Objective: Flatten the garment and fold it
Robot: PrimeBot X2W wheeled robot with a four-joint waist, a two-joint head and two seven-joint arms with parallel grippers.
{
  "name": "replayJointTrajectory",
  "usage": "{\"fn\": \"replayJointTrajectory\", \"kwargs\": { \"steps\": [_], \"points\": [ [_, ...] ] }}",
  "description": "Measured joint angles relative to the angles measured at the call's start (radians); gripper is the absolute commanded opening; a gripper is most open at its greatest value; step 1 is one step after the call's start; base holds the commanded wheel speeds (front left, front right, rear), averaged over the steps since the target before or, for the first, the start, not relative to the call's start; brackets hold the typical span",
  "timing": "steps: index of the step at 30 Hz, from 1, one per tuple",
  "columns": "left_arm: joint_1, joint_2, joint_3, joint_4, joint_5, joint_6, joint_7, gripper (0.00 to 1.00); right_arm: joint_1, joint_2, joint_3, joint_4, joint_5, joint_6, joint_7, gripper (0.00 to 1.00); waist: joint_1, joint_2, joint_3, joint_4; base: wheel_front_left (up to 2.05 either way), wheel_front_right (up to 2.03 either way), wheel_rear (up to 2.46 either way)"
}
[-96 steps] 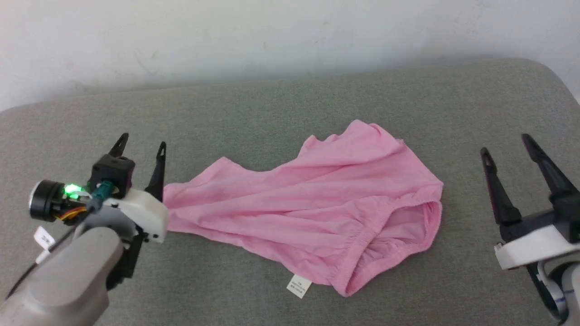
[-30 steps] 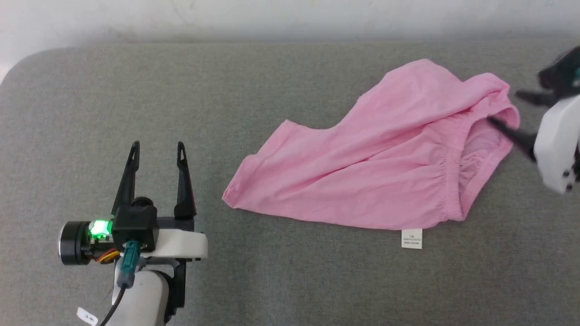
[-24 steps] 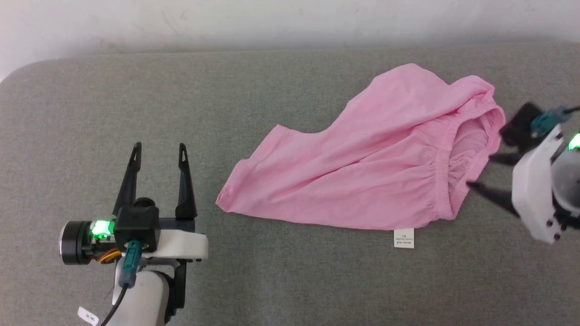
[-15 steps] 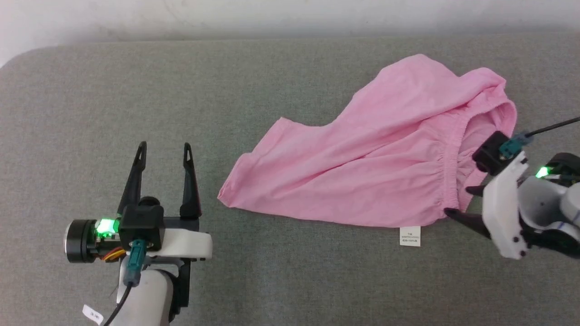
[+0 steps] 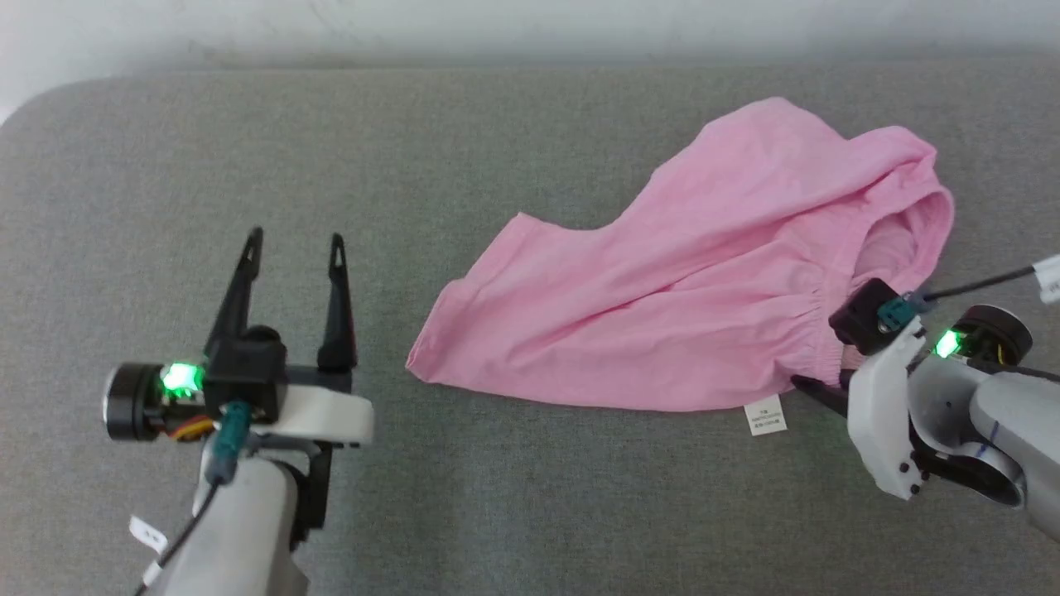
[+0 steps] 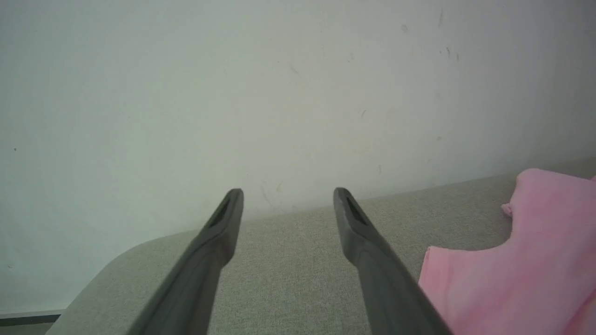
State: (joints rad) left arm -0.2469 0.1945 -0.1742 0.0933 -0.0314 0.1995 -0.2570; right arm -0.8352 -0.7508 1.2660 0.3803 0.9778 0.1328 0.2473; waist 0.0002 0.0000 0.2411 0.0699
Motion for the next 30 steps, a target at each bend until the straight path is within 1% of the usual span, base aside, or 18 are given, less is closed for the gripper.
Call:
{"fn": "replayJointTrajectory", "kwargs": {
  "steps": [2,5,6,8,10,12,13,16,19,21,24,27,30],
  "points": [
    [-0.028,0.012,0.012,0.018,-0.015,-0.027,0.0,1.0,0.005,-0.018,0.007,-0.016,-0.024,0.0,-0.054,0.0,-0.0001,0.0,-0.014,-0.004,0.0,0.0,0.0],
    [-0.072,0.055,0.018,0.098,-0.032,-0.082,0.001,1.0,0.012,-0.058,0.006,-0.052,-0.037,0.0,-0.119,0.0,-0.0001,0.0,-0.039,-0.011,0.0,0.0,0.0],
    [-0.089,0.073,0.014,0.123,-0.034,-0.109,0.015,1.0,0.018,-0.067,0.006,-0.066,-0.039,0.0,-0.134,0.0,-0.0001,0.0,-0.048,-0.014,0.0,0.0,0.0],
    [-0.132,0.114,-0.009,0.17,-0.036,-0.182,0.092,1.0,0.034,-0.081,0.005,-0.089,-0.046,0.0,-0.157,0.0,-0.0002,0.0,-0.064,-0.022,0.0,0.0,0.0],
    [-0.175,0.141,-0.036,0.197,-0.049,-0.253,0.18,1.0,0.048,-0.089,0.002,-0.107,-0.048,0.0,-0.174,0.0,-0.0002,0.0,-0.076,-0.032,0.0,0.0,0.0],
    [-0.219,0.168,-0.083,0.206,-0.053,-0.298,0.278,1.0,0.058,-0.091,-0.004,-0.115,-0.056,0.0,-0.184,0.0,-0.0002,0.0,-0.085,-0.043,0.0,0.0,0.0],
    [-0.237,0.177,-0.111,0.207,-0.071,-0.314,0.325,1.0,0.065,-0.091,-0.008,-0.117,-0.056,0.0,-0.189,0.0,-0.0001,0.0,-0.088,-0.048,0.0,0.0,0.0],
    [-0.279,0.204,-0.21,0.198,-0.146,-0.323,0.467,1.0,0.08,-0.086,-0.024,-0.119,-0.062,0.0,-0.197,0.0,-0.0003,0.0,-0.093,-0.06,0.0,0.0,0.0],
    [-0.309,0.252,-0.357,0.173,-0.297,-0.323,0.614,1.0,0.085,-0.078,-0.038,-0.117,-0.076,0.0,-0.2,0.0,-0.0002,0.0,-0.088,-0.065,0.0,0.0,0.0],
    [-0.335,0.308,-0.464,0.155,-0.365,-0.324,0.7,1.0,0.086,-0.067,-0.043,-0.116,-0.083,0.0,-0.204,0.0,-0.0002,0.0,-0.083,-0.068,0.0,0.0,0.0],
    [-0.377,0.378,-0.577,0.136,-0.483,-0.324,0.813,1.0,0.086,-0.055,-0.053,-0.116,-0.096,0.0,-0.205,0.0,-0.0002,0.0,-0.074,-0.075,0.0,0.0,0.0],
    [-0.419,0.419,-0.675,0.127,-0.565,-0.324,0.894,1.0,0.086,-0.044,-0.062,-0.114,-0.108,0.0,-0.205,0.0,-0.0002,0.0,-0.062,-0.084,0.0,0.0,0.0],
    [-0.457,0.43,-0.736,0.147,-0.635,-0.324,0.937,1.0,0.086,-0.028,-0.064,-0.112,-0.116,0.0,-0.205,0.0,-0.0001,0.0,-0.047,-0.094,0.0,0.0,0.0]
  ]
}}
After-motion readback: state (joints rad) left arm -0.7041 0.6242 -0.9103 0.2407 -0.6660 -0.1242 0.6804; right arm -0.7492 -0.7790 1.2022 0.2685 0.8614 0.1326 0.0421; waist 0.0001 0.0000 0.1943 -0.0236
